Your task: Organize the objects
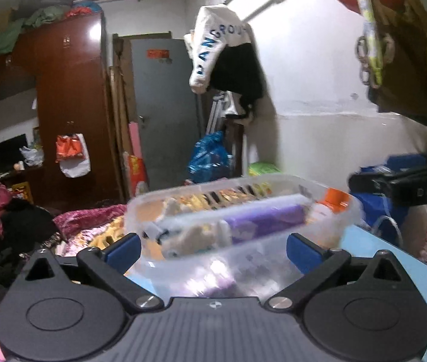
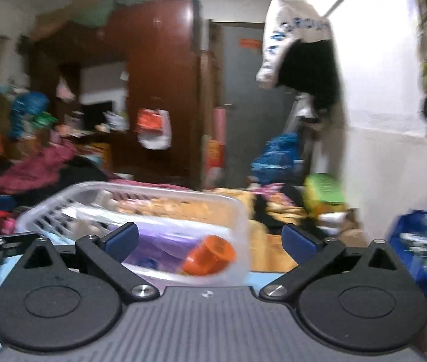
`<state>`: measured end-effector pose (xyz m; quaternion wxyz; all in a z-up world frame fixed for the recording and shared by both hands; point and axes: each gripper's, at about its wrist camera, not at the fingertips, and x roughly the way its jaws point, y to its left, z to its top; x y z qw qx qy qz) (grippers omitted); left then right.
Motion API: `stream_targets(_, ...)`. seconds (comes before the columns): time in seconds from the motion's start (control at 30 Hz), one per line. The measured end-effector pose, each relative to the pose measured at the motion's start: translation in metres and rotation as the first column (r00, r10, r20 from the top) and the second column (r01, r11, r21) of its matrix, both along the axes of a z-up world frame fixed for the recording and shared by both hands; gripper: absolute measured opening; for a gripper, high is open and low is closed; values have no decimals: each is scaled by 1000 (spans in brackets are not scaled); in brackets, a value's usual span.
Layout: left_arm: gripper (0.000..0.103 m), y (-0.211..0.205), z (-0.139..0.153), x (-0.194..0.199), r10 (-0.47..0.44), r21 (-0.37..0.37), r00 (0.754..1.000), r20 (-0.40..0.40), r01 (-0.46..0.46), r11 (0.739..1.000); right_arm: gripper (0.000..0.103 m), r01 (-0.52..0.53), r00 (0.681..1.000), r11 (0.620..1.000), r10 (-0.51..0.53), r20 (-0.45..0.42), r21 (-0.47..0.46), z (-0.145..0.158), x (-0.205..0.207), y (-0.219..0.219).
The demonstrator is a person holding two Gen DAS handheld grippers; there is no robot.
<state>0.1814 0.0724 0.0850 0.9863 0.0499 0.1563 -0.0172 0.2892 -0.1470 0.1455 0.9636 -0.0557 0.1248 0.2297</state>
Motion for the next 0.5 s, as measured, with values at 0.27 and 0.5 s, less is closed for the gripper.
stream_targets(0.27,103,-24,1,-73,-33,-46,998,47,35,998,103,-147,987,981,154,-47,128,-1,-62,-31)
stream_targets(0.5,103,-36,-3,-114,-11,-34,998,65,13,999,103,-123,992,983,123,12,139,-17,-111,-51)
